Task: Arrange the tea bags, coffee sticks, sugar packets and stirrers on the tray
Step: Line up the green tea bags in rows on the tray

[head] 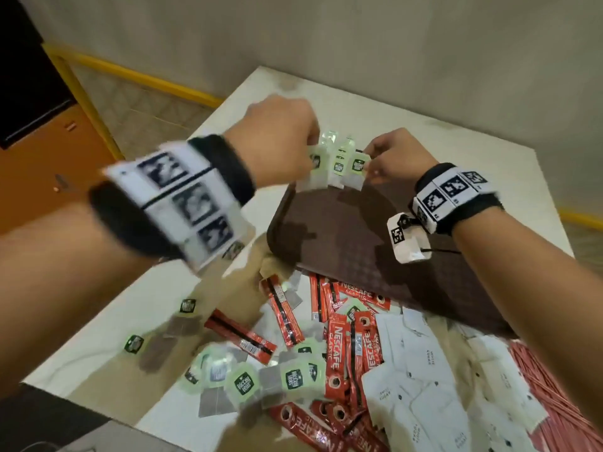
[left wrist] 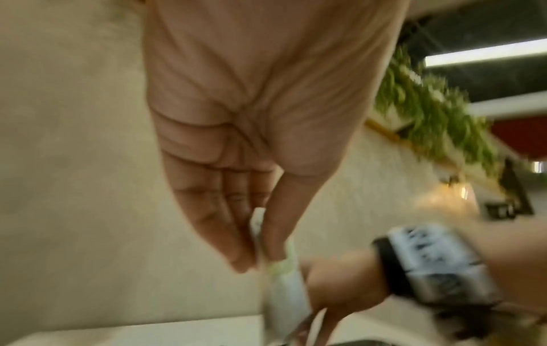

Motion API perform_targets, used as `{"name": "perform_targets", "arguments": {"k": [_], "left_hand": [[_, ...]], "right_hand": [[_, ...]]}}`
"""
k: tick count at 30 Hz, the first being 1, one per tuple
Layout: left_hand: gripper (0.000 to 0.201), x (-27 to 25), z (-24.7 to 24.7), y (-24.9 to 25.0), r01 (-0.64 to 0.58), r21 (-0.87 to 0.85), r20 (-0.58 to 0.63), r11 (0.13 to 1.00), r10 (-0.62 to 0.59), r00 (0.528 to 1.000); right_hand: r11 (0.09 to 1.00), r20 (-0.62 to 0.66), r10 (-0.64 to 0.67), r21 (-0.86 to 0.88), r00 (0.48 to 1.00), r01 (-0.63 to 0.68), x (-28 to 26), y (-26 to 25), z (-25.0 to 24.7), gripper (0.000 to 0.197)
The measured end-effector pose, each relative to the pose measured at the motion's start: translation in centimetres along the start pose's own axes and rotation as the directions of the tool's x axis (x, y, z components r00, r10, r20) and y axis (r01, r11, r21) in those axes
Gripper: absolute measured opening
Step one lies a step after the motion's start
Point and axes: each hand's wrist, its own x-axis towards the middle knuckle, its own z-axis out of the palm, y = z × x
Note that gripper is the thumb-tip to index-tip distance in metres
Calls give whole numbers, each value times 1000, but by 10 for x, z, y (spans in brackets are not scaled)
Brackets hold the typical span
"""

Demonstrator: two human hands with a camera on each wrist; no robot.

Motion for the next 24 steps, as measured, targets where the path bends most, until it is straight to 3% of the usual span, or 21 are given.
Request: {"name": "perform_targets", "arguments": {"k": [5, 12, 24], "left_hand": [[20, 92, 30, 6, -39, 46, 126, 998, 33, 992], [20, 148, 82, -18, -28, 159, 372, 987, -34, 928], [21, 168, 105, -32, -29, 126, 316, 992, -13, 949]], "right_hand": [[999, 23, 35, 16, 999, -35, 19, 1, 6, 22], [994, 111, 101, 19, 989, -104, 40, 11, 23, 22], [991, 10, 120, -66, 993, -119, 58, 9, 37, 24]]}}
